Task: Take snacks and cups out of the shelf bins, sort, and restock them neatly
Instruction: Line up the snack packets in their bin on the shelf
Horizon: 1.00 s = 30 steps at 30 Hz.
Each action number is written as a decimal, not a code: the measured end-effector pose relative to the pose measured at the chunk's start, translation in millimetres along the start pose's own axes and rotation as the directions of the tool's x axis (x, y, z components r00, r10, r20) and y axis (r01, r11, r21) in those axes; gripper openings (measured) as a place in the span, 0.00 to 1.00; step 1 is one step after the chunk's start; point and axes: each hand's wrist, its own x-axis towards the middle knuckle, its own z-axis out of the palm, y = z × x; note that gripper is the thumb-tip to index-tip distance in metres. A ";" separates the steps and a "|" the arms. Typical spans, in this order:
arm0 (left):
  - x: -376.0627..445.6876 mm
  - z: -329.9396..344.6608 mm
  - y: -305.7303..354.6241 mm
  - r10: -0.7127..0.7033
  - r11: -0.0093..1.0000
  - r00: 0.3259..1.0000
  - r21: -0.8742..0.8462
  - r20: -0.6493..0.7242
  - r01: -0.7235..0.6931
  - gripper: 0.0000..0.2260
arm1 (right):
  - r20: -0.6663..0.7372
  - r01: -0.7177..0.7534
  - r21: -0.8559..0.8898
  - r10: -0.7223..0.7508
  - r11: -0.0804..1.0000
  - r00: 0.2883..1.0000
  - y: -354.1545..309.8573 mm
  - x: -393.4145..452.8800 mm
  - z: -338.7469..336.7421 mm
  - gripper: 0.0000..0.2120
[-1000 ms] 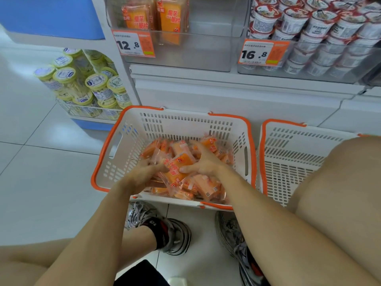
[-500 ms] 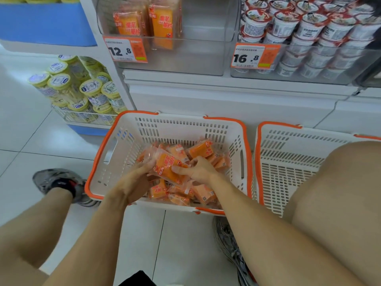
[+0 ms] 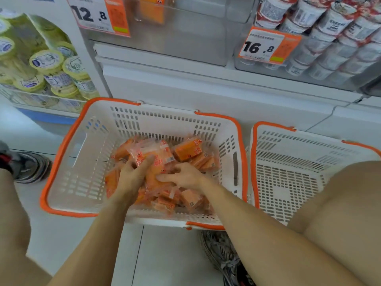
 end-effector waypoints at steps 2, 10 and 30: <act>7.6 -7.1 -6.7 -0.009 1.000 1.000 0.006 -0.007 0.009 0.37 | -0.284 0.039 -0.171 -0.087 0.985 0.955 1.1 15.3 -13.0 0.17; 7.9 -3.7 4.3 -0.081 0.997 0.996 -0.017 0.025 0.081 0.22 | -0.628 -0.193 -0.368 -0.090 0.910 0.773 32.6 90.1 -76.6 0.31; -19.4 81.5 155.1 0.050 0.985 0.986 0.154 0.157 -0.075 0.36 | 0.142 0.368 -0.593 -0.357 0.716 0.923 -188.7 -99.4 -175.2 0.18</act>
